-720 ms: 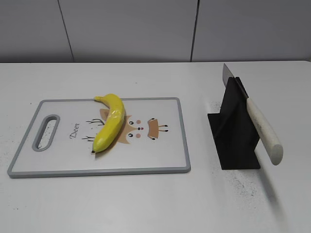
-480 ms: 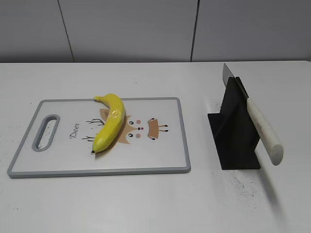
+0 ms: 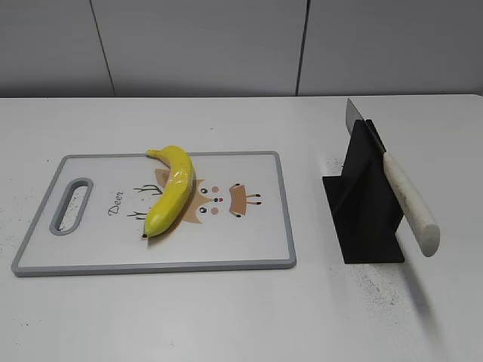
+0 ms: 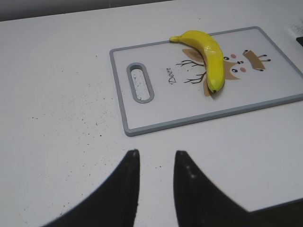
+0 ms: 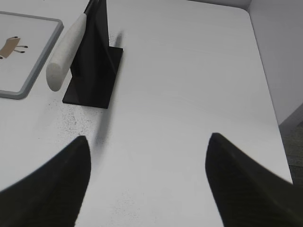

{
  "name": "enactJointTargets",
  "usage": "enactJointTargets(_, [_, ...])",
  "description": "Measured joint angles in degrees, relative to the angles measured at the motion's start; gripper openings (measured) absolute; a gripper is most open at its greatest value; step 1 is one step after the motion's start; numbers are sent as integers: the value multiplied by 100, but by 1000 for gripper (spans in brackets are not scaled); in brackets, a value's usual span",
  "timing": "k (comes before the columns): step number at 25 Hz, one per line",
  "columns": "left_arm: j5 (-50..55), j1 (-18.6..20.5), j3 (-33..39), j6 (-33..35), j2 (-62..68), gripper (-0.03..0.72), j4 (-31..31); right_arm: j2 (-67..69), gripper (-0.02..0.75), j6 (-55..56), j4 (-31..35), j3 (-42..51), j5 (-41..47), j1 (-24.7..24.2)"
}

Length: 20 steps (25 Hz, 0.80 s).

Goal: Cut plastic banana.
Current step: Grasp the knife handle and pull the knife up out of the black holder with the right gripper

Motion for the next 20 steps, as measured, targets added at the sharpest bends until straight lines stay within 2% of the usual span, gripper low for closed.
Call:
enactJointTargets(10, [0, 0, 0, 0, 0, 233, 0, 82, 573, 0, 64, -179, 36, 0])
enactJointTargets(15, [0, 0, 0, 0, 0, 233, -7, 997, 573, 0, 64, -737, 510, 0])
enactJointTargets(20, [0, 0, 0, 0, 0, 234, -331, 2237, 579, 0, 140, -1534, 942, 0])
